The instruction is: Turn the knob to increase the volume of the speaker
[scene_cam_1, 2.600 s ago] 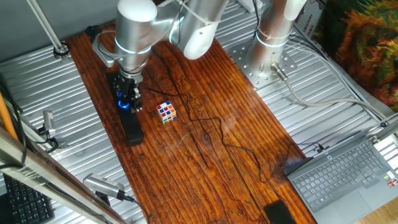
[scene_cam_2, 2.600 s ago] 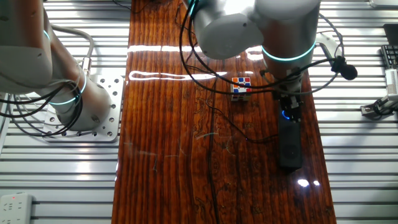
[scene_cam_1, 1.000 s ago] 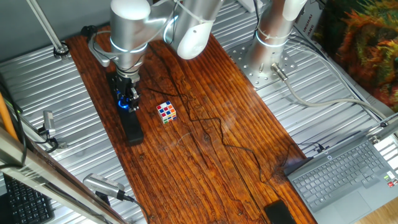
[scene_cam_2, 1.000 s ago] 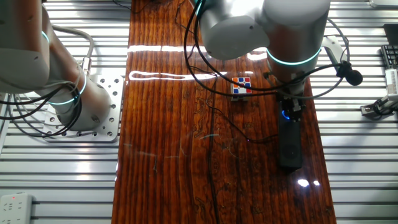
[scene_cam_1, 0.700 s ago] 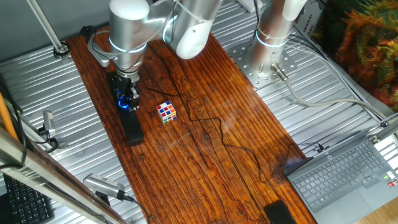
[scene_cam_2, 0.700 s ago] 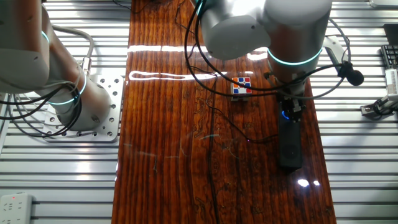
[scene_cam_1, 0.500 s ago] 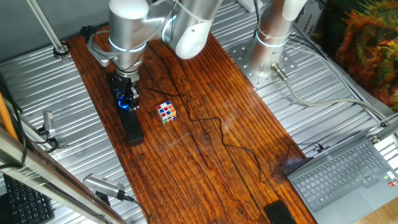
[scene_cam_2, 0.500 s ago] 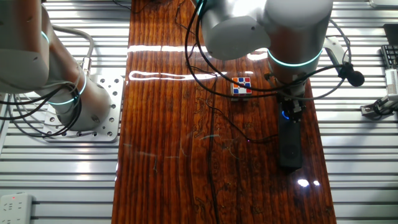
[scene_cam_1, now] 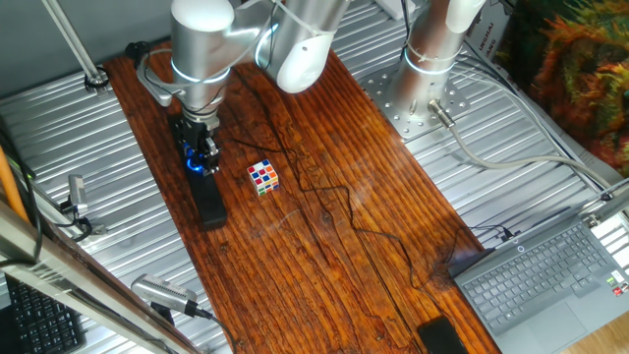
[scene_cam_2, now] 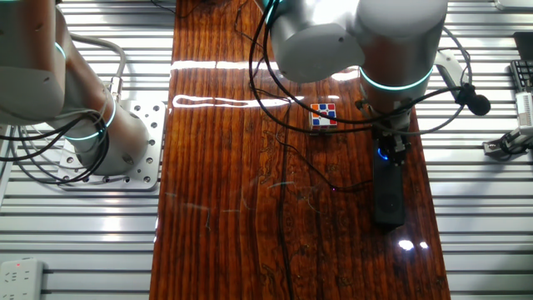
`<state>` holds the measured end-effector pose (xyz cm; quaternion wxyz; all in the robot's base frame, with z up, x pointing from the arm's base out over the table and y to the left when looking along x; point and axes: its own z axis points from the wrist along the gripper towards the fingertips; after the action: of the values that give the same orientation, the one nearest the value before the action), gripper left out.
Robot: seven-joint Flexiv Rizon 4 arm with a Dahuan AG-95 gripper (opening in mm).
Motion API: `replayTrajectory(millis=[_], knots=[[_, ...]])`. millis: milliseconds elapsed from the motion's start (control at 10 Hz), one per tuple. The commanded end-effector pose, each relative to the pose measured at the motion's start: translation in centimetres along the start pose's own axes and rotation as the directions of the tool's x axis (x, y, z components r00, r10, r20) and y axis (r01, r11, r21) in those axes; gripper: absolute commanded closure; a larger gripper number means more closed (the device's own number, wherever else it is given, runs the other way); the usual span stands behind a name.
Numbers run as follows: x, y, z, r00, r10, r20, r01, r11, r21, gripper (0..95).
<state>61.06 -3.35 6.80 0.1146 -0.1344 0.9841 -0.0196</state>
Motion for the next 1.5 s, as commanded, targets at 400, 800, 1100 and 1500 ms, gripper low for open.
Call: replayTrajectory(millis=[400,800,1100,1500], knots=[[0.06,-0.16,-0.01,1.000,0.010,-0.006,-0.010,1.000,-0.018,38.0],[0.10,-0.21,-0.02,1.000,0.014,-0.012,-0.015,1.000,-0.025,38.0],[0.10,-0.21,-0.02,1.000,0.014,-0.011,-0.014,1.000,-0.027,57.0],[0.10,-0.21,-0.02,1.000,0.014,-0.011,-0.014,0.999,-0.029,57.0]])
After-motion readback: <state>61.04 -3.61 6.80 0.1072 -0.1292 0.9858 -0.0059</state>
